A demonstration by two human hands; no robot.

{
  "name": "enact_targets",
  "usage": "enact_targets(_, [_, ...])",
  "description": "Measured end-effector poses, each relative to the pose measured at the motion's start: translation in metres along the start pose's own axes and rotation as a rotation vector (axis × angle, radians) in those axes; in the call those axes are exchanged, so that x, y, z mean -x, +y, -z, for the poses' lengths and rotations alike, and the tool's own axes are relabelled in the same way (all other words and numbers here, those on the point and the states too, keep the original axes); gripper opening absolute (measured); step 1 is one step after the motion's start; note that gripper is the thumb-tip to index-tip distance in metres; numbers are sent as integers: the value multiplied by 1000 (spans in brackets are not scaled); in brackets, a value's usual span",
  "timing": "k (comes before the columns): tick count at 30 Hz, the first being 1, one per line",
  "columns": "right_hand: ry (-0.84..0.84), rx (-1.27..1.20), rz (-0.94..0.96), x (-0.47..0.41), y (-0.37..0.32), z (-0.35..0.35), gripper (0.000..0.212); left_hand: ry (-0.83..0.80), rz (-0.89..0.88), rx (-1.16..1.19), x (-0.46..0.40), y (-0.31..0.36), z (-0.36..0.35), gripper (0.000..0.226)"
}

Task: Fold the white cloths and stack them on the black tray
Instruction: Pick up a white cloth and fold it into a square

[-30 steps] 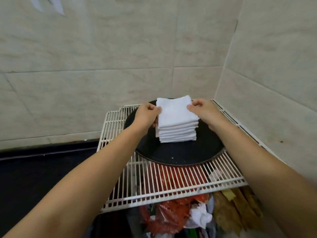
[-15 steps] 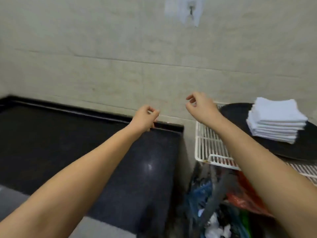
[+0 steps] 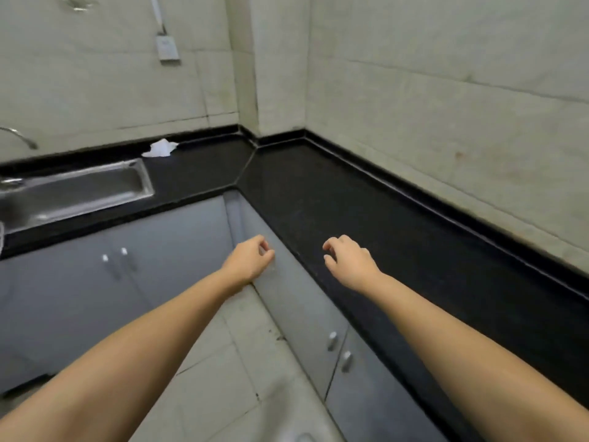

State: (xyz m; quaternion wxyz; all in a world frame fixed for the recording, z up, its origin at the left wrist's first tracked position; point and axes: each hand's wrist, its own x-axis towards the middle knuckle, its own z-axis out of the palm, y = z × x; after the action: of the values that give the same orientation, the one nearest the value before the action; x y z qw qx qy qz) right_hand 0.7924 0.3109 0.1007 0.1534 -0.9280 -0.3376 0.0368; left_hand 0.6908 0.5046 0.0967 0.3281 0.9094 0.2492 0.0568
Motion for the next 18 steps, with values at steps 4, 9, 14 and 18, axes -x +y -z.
enact_targets(4, [4, 39, 155, -67, -49, -60, 29, -5, 58, -170, -39, -80, 19, 18])
enact_targets(9, [-70, 10, 281, -171, -96, -109, 32, 6, 126, -262, -112, -143, 44, 27])
enact_targets(14, [-142, 21, 350, -291, -144, -127, 35, 67, 187, -235, -196, -180, 91, 27])
enact_targets(18, [-191, 48, 403, -371, -180, -142, 36, 108, 244, -186, -253, -218, 123, 23])
